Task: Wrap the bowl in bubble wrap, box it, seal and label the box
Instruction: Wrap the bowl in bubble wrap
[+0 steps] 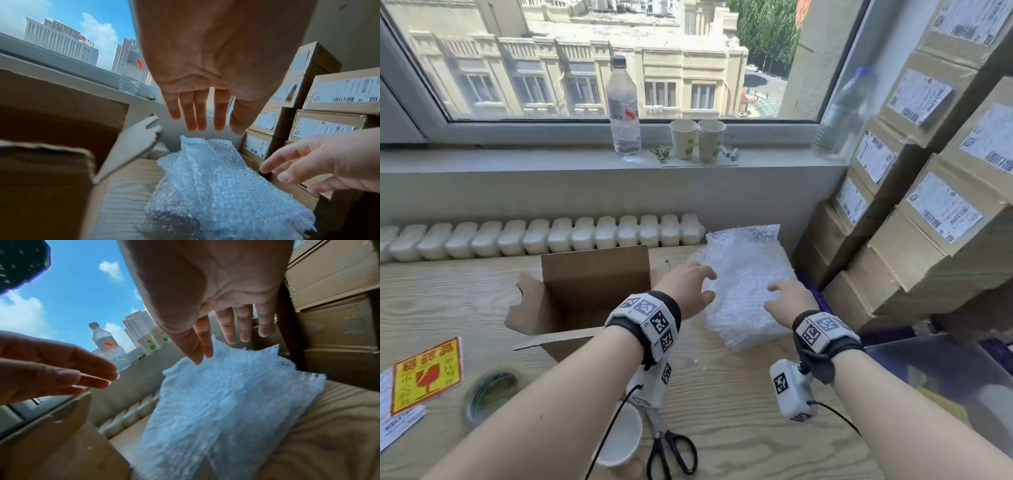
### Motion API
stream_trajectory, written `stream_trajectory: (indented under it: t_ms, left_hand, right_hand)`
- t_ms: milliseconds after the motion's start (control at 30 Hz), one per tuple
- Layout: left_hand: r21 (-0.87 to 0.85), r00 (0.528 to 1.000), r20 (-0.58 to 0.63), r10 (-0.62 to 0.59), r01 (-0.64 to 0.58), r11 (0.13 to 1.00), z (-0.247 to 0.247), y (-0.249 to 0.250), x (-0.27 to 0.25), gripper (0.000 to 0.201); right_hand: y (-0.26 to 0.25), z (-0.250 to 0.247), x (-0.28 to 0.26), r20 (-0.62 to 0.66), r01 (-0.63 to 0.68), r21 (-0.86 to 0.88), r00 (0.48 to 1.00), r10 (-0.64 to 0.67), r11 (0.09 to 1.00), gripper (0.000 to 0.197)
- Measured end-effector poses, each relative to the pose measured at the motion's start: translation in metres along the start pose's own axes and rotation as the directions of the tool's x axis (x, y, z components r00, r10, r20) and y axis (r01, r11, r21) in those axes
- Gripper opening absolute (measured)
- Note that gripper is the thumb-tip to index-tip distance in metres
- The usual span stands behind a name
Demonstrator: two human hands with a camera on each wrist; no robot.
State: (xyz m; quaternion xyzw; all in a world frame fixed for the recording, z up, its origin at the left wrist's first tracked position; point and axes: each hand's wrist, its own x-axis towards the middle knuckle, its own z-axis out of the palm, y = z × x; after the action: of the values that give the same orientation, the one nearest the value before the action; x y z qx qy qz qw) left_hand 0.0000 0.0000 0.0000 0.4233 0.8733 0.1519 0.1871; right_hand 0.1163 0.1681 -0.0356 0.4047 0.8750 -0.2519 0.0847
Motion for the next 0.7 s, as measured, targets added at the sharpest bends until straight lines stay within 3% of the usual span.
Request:
stream_trajectory:
  t_ms: [100,233,333,433,533,700]
  left_hand:
    - [0.012,0.991,0.07,-0.113,0.112,0.994,0.016,0.01,0.023,0.047]
    - [-0.007,0.945,0.234,-0.228,0.236,0.972,0.038,0.014,0.042,0.058]
    - [-0.019,0.917,0.286,-0.278,0.296,0.955,0.046,0.015,0.048,0.061]
    - [-0.117,0.925,0.229,-0.303,0.335,0.935,0.05,0.018,0.053,0.072]
    - [-0.195,0.927,0.163,-0.338,0.366,0.91,0.05,0.018,0.057,0.087]
    - [-0.28,0.911,-0.017,-0.412,0.391,0.877,0.034,0.024,0.053,0.094]
  right_hand:
    - [0.02,-0.005,0.014,0.017,-0.073,-0.002,0.997,0.073,0.997,0.056]
    - [0.036,-0.002,0.028,0.098,-0.138,0.093,0.987,0.129,0.986,0.066]
    - [0.043,-0.002,0.037,0.066,-0.133,0.163,0.99,0.124,0.978,0.066]
    - [0.049,-0.002,0.048,0.039,-0.15,0.199,0.989,0.145,0.969,0.053]
    - [0.049,-0.01,0.051,-0.034,-0.122,0.274,0.99,0.136,0.954,0.01]
    - [0.045,-0.025,0.049,-0.107,-0.057,0.356,0.989,0.101,0.933,0.033]
